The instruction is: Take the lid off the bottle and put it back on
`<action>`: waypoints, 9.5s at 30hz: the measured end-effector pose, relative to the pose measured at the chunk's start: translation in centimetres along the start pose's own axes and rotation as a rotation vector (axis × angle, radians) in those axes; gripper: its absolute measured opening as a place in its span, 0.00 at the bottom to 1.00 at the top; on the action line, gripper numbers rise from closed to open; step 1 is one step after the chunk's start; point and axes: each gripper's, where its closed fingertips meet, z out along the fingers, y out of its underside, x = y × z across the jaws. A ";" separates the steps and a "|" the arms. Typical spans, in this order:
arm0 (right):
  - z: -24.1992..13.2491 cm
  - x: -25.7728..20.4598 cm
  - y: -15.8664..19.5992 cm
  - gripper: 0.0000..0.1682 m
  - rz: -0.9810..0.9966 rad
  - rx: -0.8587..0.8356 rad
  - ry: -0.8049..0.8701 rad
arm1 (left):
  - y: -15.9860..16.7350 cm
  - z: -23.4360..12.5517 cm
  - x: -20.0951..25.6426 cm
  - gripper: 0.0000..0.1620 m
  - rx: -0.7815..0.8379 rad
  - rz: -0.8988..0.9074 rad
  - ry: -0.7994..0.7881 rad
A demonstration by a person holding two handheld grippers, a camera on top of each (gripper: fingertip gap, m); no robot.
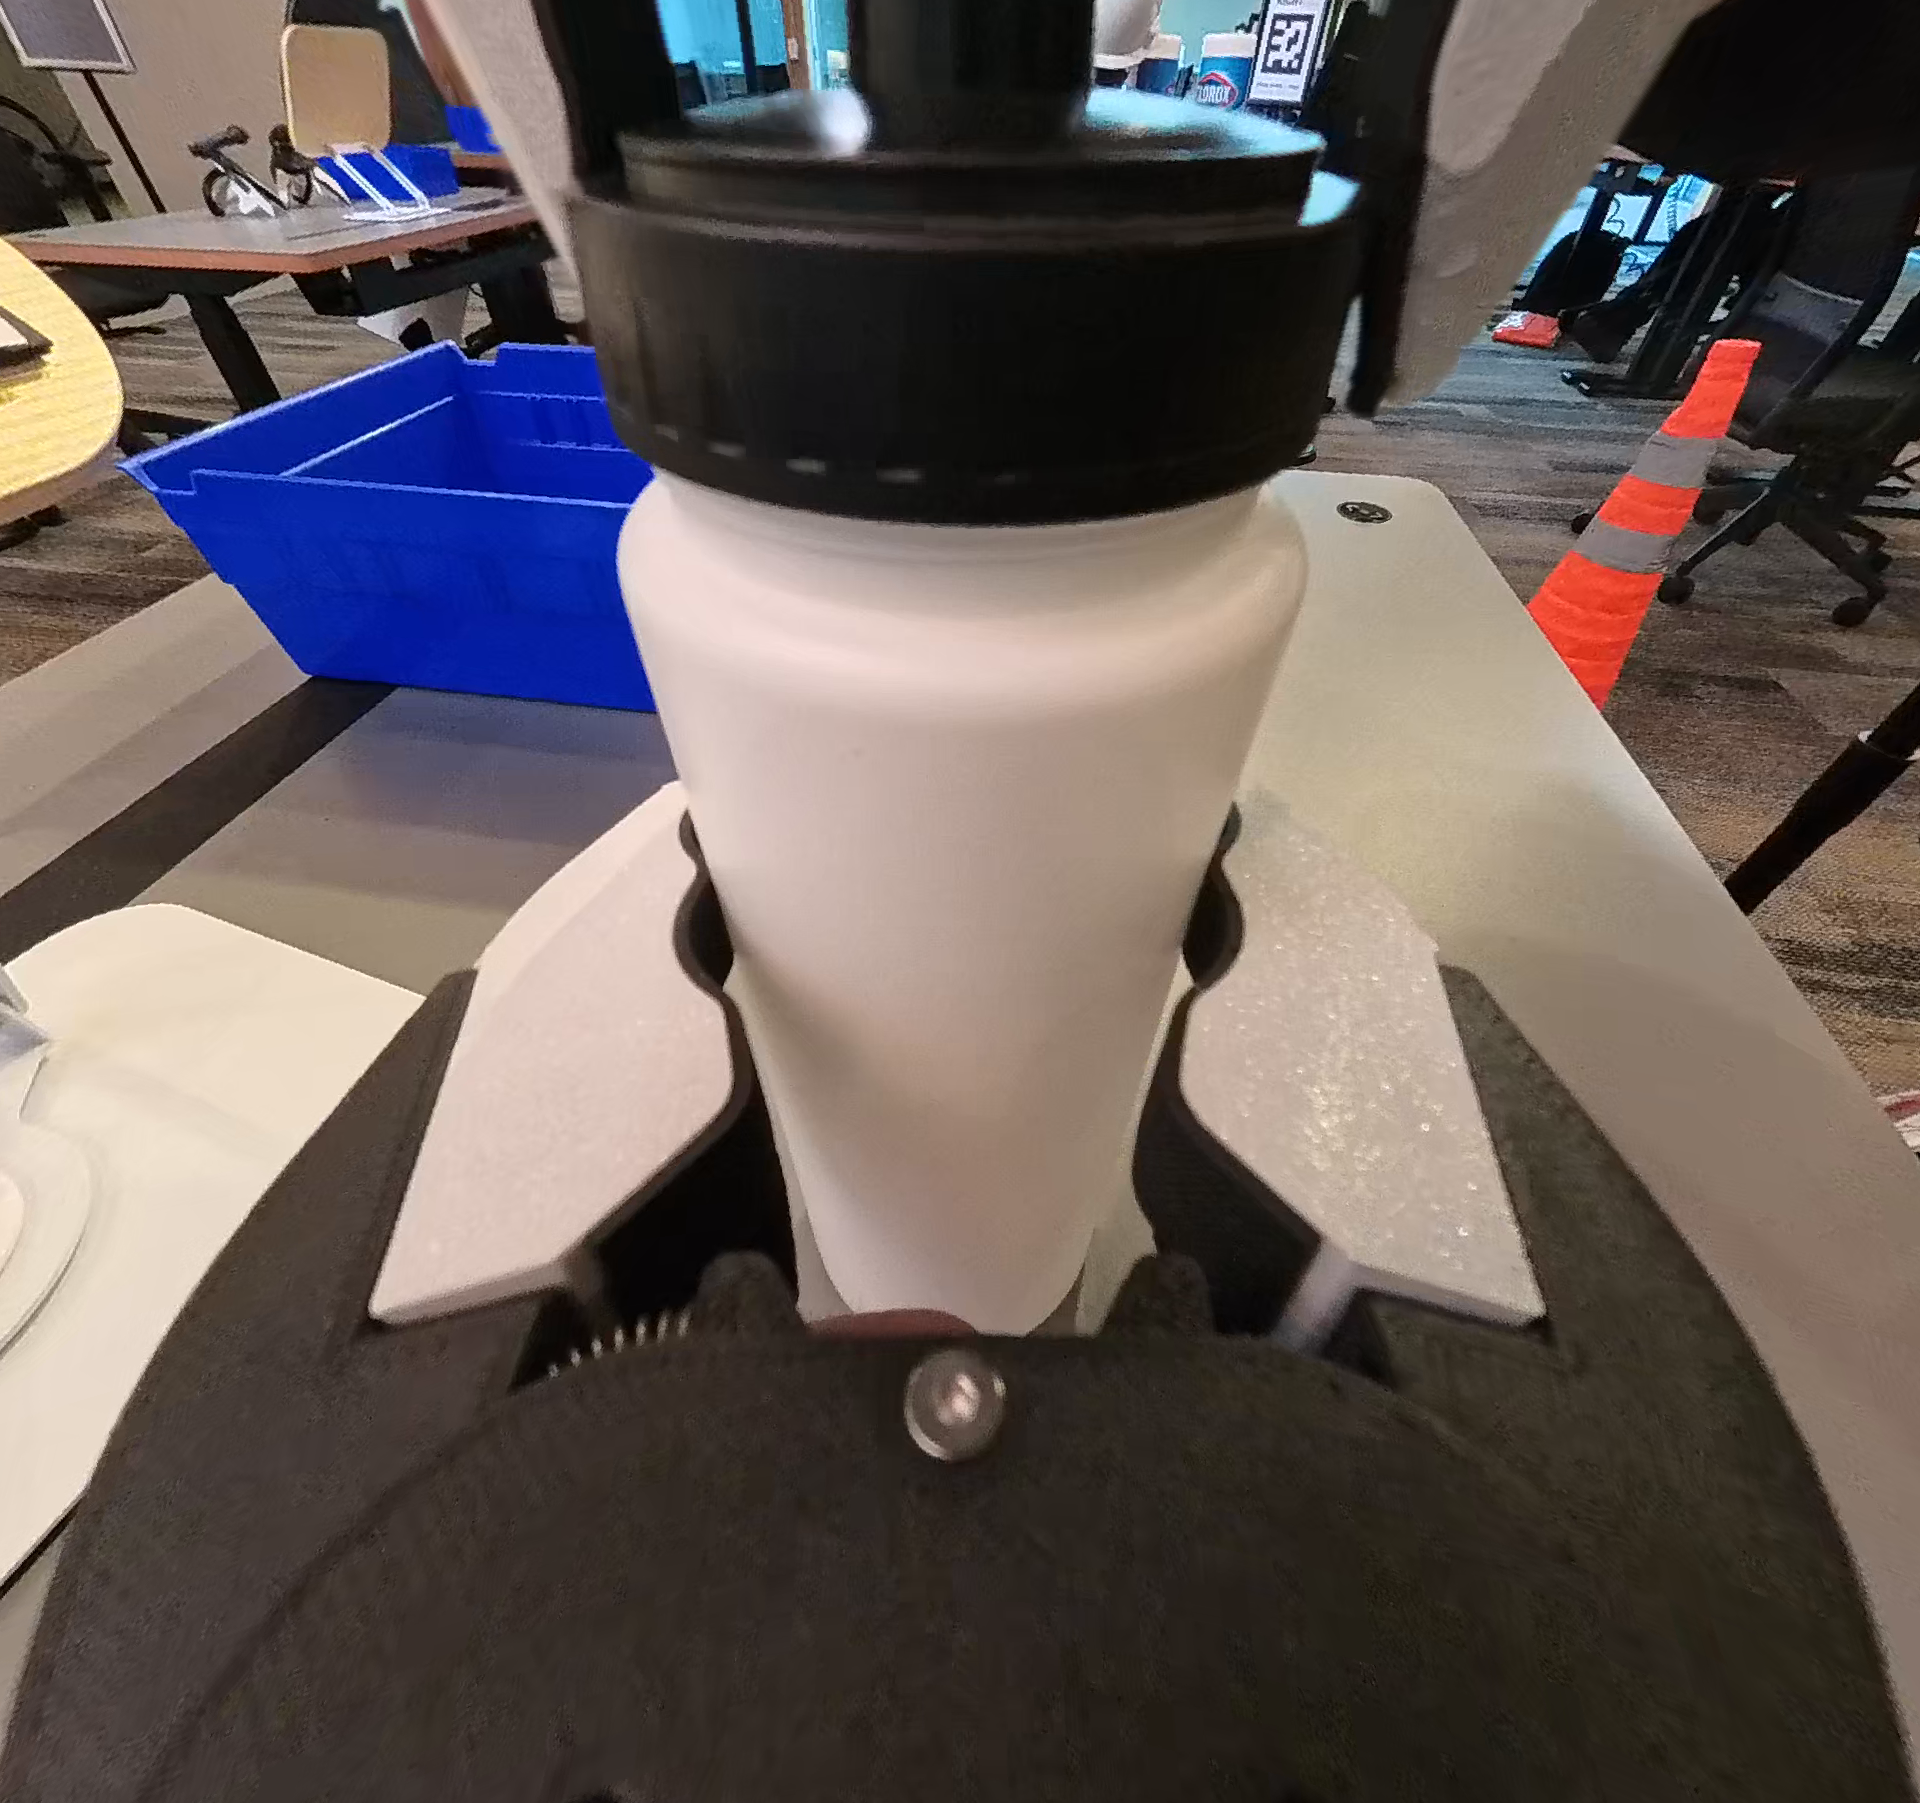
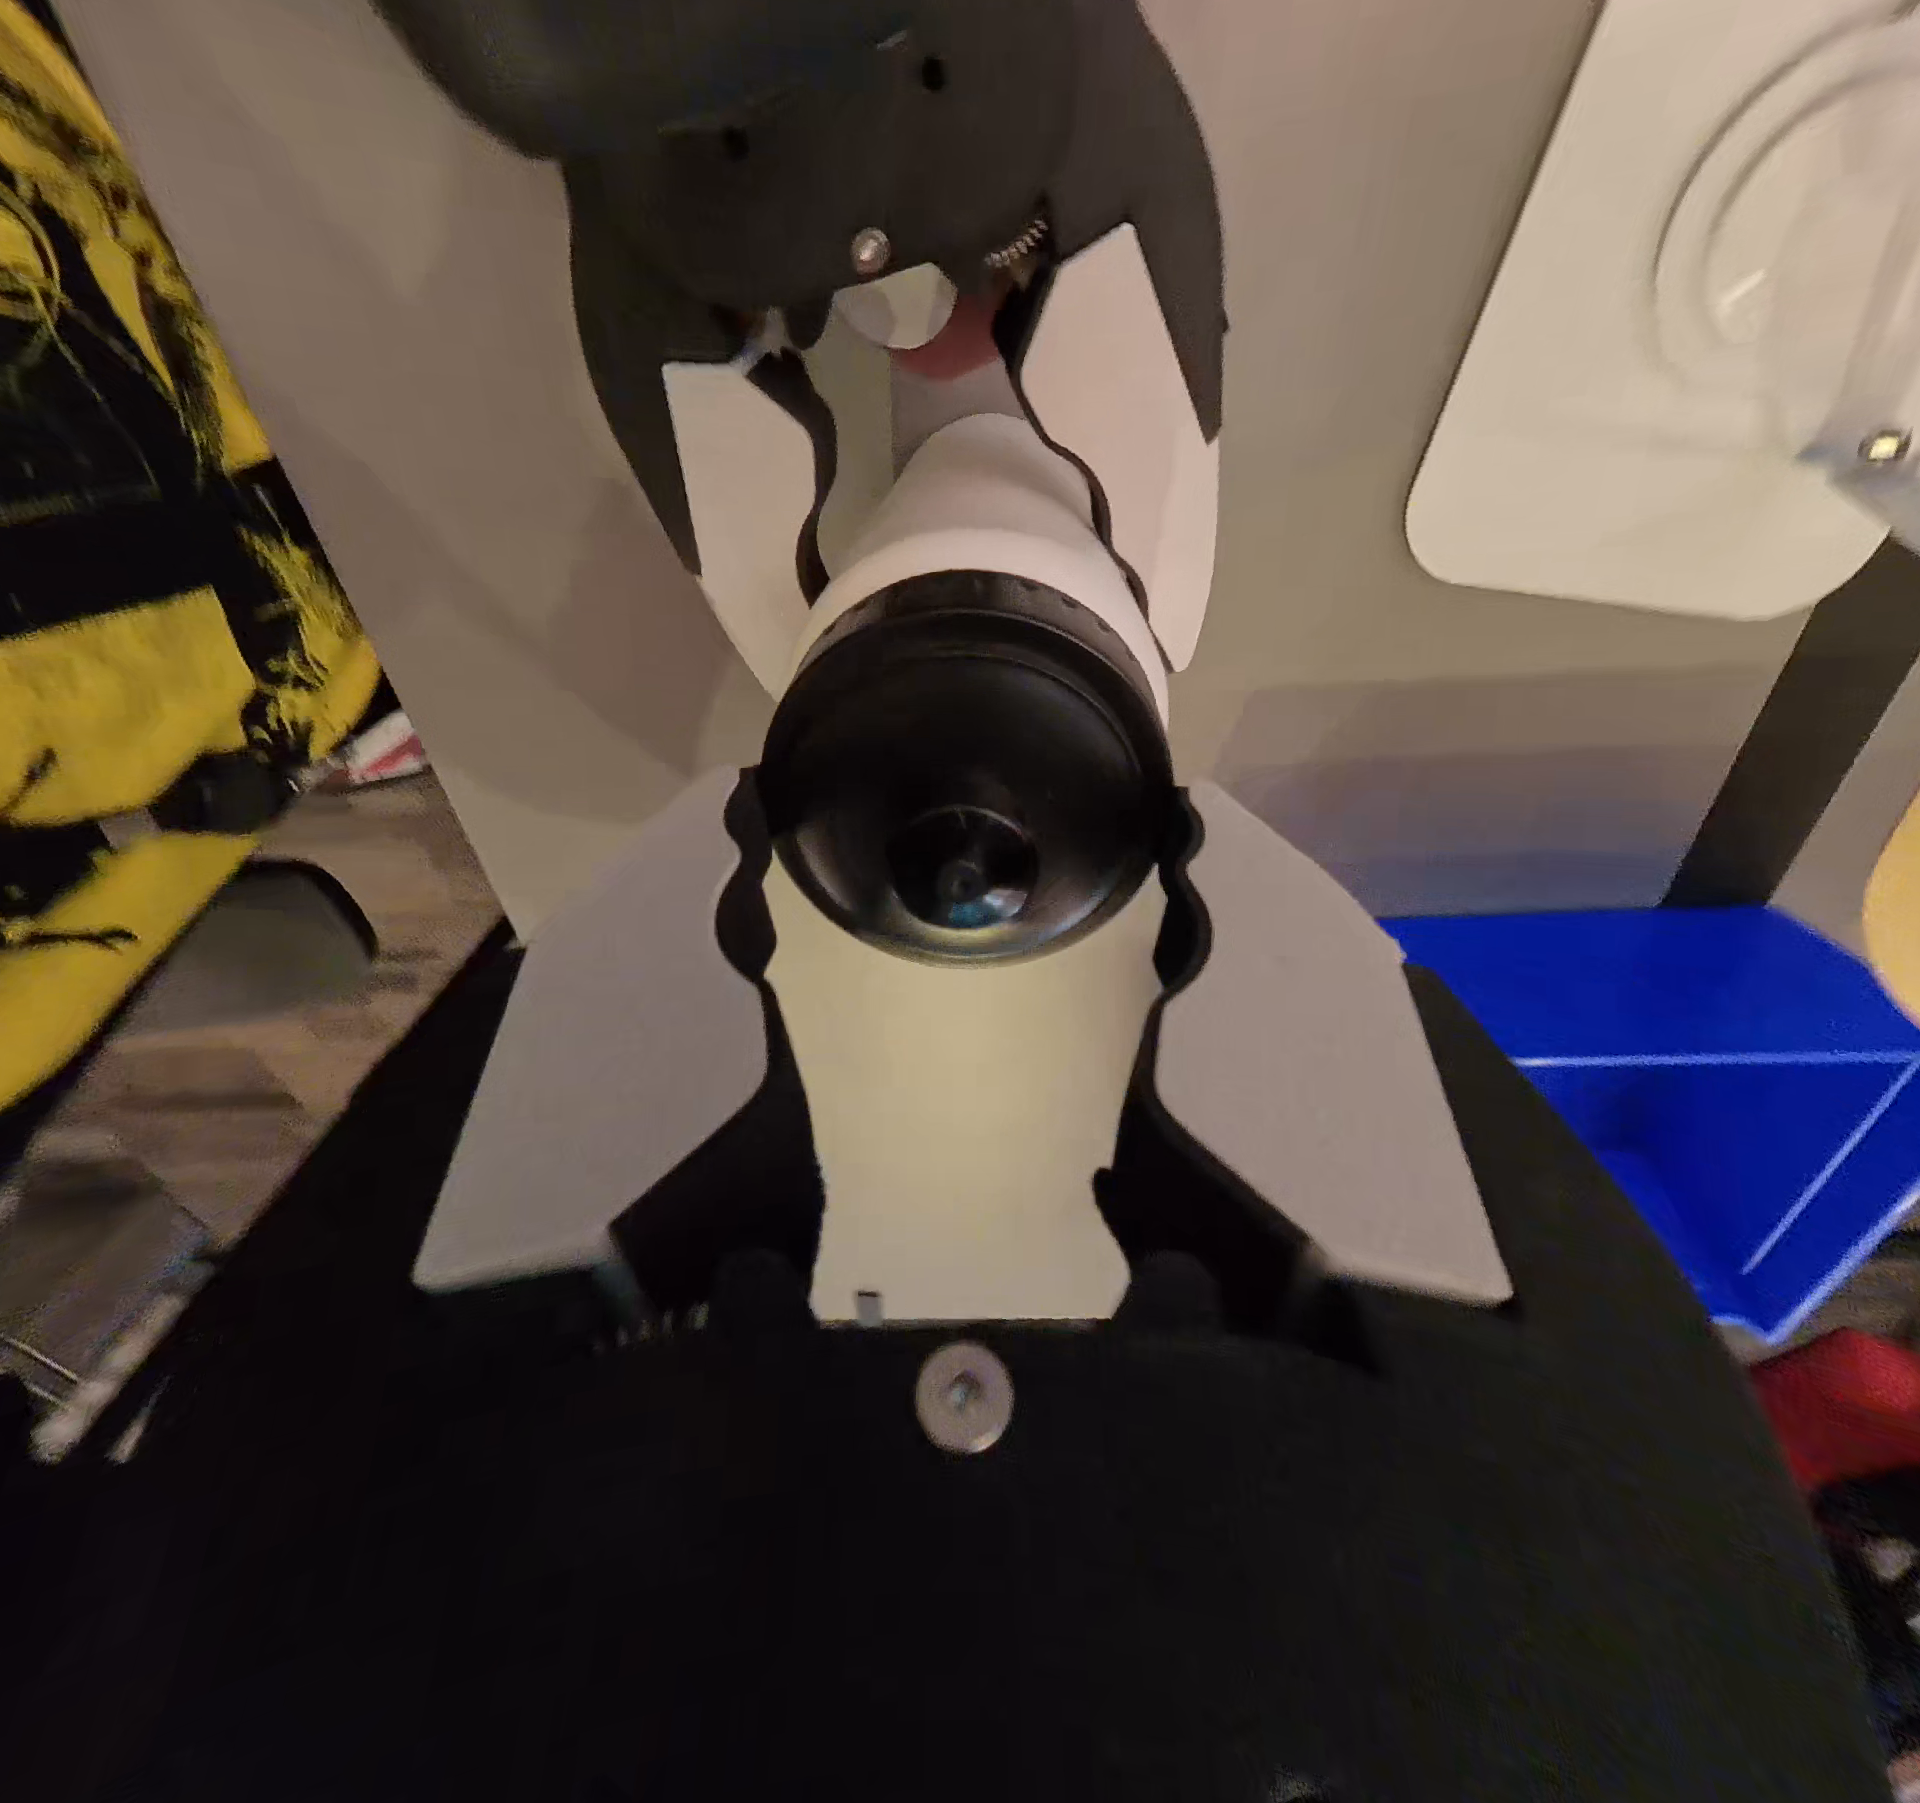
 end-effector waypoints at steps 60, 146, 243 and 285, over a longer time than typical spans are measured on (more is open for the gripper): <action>-0.6 1.0 -0.4 0.57 -0.261 0.030 0.118 | 0.1 0.0 -0.1 0.54 -0.002 0.000 -0.005; 0.2 -0.2 0.2 0.44 0.162 0.003 0.103 | 0.0 0.4 0.3 0.54 0.018 0.004 0.013; -0.4 0.0 0.7 0.42 -0.334 -0.068 0.048 | -0.1 0.6 0.5 0.54 0.029 0.000 0.016; 0.2 0.0 1.2 0.43 -0.120 -0.136 0.051 | -0.2 0.7 0.5 0.54 0.028 -0.004 0.012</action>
